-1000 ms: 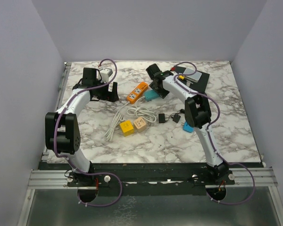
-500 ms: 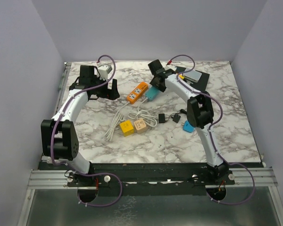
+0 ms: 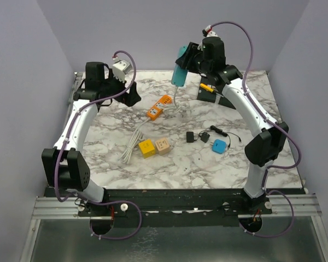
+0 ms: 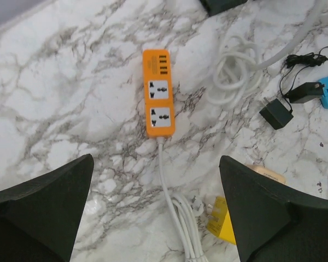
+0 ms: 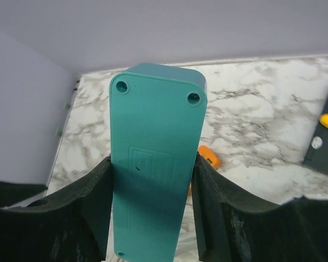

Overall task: Insert the plug
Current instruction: Pick up the socket from the center of the board.

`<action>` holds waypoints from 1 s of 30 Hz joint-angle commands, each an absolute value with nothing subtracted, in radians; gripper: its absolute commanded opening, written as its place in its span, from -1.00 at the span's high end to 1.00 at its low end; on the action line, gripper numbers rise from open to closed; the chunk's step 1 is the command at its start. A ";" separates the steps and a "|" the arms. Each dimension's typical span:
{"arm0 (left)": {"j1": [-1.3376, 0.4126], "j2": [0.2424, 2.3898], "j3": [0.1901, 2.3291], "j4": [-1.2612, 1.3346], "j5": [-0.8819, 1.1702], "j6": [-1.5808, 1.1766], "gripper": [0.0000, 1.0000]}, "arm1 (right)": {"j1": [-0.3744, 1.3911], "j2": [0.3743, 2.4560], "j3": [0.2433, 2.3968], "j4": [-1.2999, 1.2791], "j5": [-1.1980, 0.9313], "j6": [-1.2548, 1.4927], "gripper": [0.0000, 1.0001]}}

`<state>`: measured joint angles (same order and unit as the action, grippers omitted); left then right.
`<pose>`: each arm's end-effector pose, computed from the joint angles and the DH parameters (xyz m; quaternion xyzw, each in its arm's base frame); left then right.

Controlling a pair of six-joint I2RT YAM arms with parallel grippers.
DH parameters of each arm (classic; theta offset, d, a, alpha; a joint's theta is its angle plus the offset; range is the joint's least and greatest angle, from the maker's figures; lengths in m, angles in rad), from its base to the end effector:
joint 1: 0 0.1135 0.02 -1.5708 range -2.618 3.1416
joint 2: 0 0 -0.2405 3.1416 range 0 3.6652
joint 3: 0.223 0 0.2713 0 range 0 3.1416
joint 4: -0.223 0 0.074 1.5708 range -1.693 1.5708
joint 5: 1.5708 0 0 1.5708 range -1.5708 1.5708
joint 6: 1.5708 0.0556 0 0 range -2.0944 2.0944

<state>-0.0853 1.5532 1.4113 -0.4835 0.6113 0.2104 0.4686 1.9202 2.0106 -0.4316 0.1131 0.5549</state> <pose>0.3790 -0.0644 0.3060 0.2606 0.8196 -0.2403 0.4501 0.4331 0.2122 0.3799 0.0678 0.8134 0.2417 0.5247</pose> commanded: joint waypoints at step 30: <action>-0.294 1.016 1.119 -0.509 0.892 1.663 -0.98 | 0.507 1.786 1.765 -0.458 -1.254 0.208 0.68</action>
<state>-0.2672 1.0367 1.1606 -0.4976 0.9001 1.3815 0.4805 1.8065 1.7538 -0.4686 -1.1801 0.2127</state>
